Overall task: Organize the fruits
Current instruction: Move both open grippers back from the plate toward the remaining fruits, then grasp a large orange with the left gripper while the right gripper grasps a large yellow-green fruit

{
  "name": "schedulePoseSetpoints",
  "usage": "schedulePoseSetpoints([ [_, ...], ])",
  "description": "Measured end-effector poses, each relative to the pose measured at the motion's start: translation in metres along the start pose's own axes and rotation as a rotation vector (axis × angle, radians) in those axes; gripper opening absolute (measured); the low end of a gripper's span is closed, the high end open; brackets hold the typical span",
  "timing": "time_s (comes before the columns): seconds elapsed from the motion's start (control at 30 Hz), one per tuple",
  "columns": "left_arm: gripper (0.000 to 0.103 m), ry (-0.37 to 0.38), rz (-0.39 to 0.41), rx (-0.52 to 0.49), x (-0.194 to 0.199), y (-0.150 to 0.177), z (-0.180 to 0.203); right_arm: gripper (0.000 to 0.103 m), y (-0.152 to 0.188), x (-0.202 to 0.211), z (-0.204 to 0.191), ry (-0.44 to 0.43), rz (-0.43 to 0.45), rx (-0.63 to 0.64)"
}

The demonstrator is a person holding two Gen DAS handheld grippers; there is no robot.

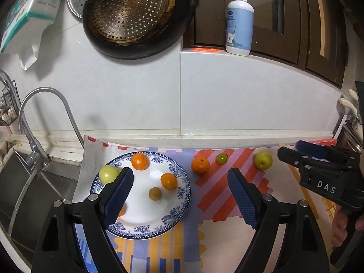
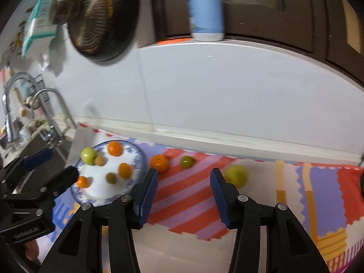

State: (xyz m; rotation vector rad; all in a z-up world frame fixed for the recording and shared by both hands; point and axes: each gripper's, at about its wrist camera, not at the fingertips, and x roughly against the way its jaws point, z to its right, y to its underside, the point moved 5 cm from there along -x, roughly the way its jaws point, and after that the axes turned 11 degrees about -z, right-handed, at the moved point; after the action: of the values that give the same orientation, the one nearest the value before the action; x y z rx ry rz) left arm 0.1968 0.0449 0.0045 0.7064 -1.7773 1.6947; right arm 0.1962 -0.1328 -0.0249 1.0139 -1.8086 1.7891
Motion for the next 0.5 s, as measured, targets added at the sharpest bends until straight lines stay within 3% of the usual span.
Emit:
schedulePoseSetpoints([
  [0.1,0.087,-0.005,-0.016,0.001,-0.008,-0.002,0.004,0.057,0.0,-0.003,0.013,0.047,-0.009,-0.029],
  [0.2,0.088,0.0,-0.042,0.004,-0.02,-0.005,0.009,0.058,0.0,-0.009,0.024,0.096,-0.021,-0.046],
  [0.5,0.087,-0.006,-0.137,-0.033,-0.076,-0.014,0.028,0.058,0.001,-0.055,0.048,0.128,-0.135,-0.064],
])
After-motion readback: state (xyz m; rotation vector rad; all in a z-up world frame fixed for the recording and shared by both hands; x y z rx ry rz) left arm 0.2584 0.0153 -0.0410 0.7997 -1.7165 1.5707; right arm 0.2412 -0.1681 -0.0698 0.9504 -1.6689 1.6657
